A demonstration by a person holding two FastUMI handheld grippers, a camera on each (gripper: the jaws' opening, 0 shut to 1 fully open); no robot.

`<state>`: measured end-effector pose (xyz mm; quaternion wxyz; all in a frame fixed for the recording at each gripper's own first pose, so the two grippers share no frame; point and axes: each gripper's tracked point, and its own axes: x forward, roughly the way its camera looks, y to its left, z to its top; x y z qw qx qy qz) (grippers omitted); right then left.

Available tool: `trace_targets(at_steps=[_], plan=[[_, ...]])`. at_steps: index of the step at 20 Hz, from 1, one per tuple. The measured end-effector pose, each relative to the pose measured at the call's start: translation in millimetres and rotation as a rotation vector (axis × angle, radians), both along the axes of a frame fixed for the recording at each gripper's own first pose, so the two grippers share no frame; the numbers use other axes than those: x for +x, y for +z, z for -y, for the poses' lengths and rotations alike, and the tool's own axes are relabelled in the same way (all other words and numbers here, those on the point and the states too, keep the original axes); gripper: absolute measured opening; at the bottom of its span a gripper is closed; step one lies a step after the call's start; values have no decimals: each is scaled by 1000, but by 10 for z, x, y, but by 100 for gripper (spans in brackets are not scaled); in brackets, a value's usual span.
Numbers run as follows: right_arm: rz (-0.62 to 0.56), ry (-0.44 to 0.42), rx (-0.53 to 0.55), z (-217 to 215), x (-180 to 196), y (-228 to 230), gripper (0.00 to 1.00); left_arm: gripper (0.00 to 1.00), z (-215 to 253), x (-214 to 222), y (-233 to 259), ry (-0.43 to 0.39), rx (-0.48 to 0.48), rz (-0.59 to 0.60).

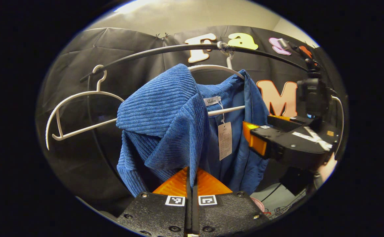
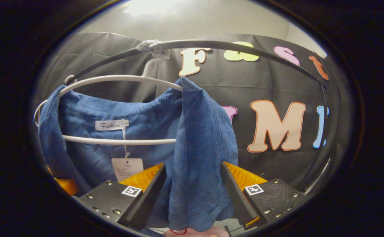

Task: Grasp the clothes on the hanger with both hands and then place them into the laundry hamper below.

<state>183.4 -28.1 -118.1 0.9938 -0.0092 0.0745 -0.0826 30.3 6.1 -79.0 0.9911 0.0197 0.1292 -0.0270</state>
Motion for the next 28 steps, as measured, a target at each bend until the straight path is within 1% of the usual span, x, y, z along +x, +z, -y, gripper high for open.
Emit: trace_targets(at_steps=[1,2,5,6,9,11,12,13,15,16,19,21,23,25,28], plan=[[6,-30,-2,64,59,-13,98,1,0,-8,3,-1,4,-1],[3,-49,-2,97,111,-38,96,1,9,-12,3,-1,8,-2],[-21,-46,13,128,247,-115,96,1,24,-27,34,-5,9,3],[-27,-57,12,158,262,-132,97,1,23,-18,42,-2,9,6],[-47,-99,3,283,259,-146,50,0,3,-31,51,11,11,9],[-62,-112,8,345,229,-156,26,0,0,-30,66,17,11,7],[-63,-109,13,364,226,-142,9,1,-10,-30,79,20,15,8],[-58,-112,11,402,214,-109,6,0,-37,-28,93,24,20,11],[-23,-128,-11,490,198,19,6,0,-74,-30,120,32,31,18],[-1,-138,-26,542,204,114,9,0,-84,-28,133,36,32,19],[54,-151,-79,680,258,360,6,0,-120,-41,181,47,40,28],[67,-157,-121,775,323,447,6,0,-154,-54,267,56,53,54],[66,-165,-129,868,369,471,6,0,-178,-76,359,62,60,78],[73,-173,-112,948,418,499,6,0,-225,-110,421,75,47,87],[95,-176,-137,1033,488,588,6,0,-296,-160,555,84,-22,96]])
